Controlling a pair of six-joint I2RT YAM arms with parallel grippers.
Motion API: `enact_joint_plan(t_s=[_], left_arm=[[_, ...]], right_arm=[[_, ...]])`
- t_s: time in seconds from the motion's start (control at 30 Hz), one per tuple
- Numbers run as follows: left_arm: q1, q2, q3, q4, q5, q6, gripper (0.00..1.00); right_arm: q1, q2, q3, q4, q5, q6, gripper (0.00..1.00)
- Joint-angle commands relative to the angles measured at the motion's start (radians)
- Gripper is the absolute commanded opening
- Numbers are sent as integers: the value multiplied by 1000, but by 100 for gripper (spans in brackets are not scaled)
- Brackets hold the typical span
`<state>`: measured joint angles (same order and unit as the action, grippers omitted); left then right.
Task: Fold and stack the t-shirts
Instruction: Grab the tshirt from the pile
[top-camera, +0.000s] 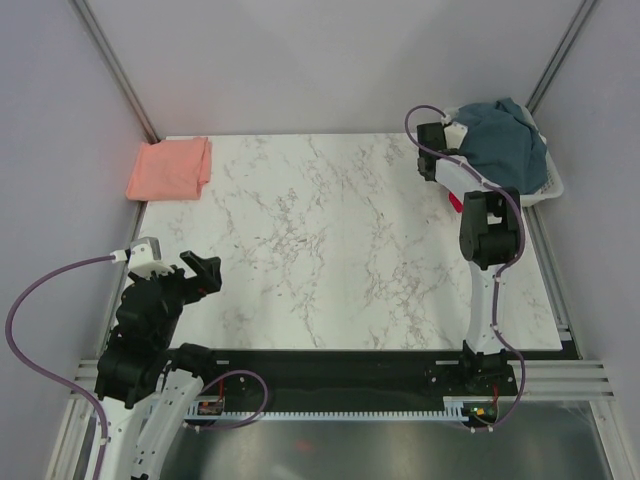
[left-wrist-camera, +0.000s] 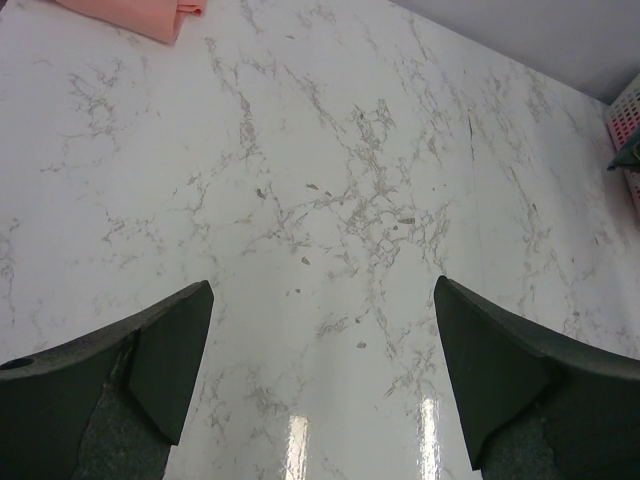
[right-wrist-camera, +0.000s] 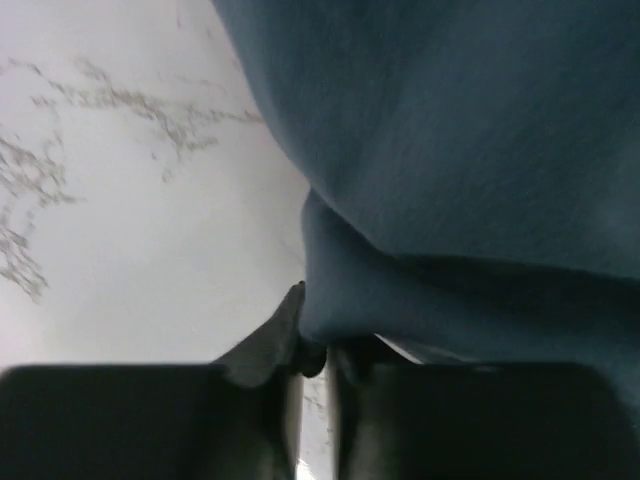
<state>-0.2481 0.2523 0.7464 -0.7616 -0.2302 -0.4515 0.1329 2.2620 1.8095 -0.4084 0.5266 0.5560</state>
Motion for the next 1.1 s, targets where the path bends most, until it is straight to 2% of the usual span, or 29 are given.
enact_joint_plan(t_s=[0.0, 0.03, 0.1, 0.23, 0.33, 0.57, 0.77, 0.9, 0.93, 1.07], left_arm=[[6, 7, 2, 25, -15, -29, 100], [6, 7, 1, 25, -15, -29, 100], [6, 8, 1, 24, -15, -30, 100], [6, 8, 4, 24, -17, -29, 100], [6, 8, 4, 24, -17, -30, 100], [6, -7, 2, 24, -20, -30, 100], [6, -2, 1, 24, -15, -29, 100], [6, 2, 2, 22, -15, -30, 100], [6, 1, 4, 24, -15, -30, 100], [7, 7, 4, 21, -17, -30, 100]], right_arm=[[-9, -36, -9, 158, 39, -57, 12], [-9, -53, -10, 161, 47, -62, 0], [-7, -82, -22, 181, 56, -85, 0], [-7, -246, -32, 197, 68, -131, 0], [-10, -336, 39, 184, 91, -211, 0], [-88, -346, 489, 63, 61, -340, 0], [-207, -380, 672, 80, -120, -321, 0], [-208, -429, 697, 170, -278, -285, 0], [-208, -441, 708, 184, -378, -266, 0], [-176, -444, 842, 265, -508, -220, 0]])
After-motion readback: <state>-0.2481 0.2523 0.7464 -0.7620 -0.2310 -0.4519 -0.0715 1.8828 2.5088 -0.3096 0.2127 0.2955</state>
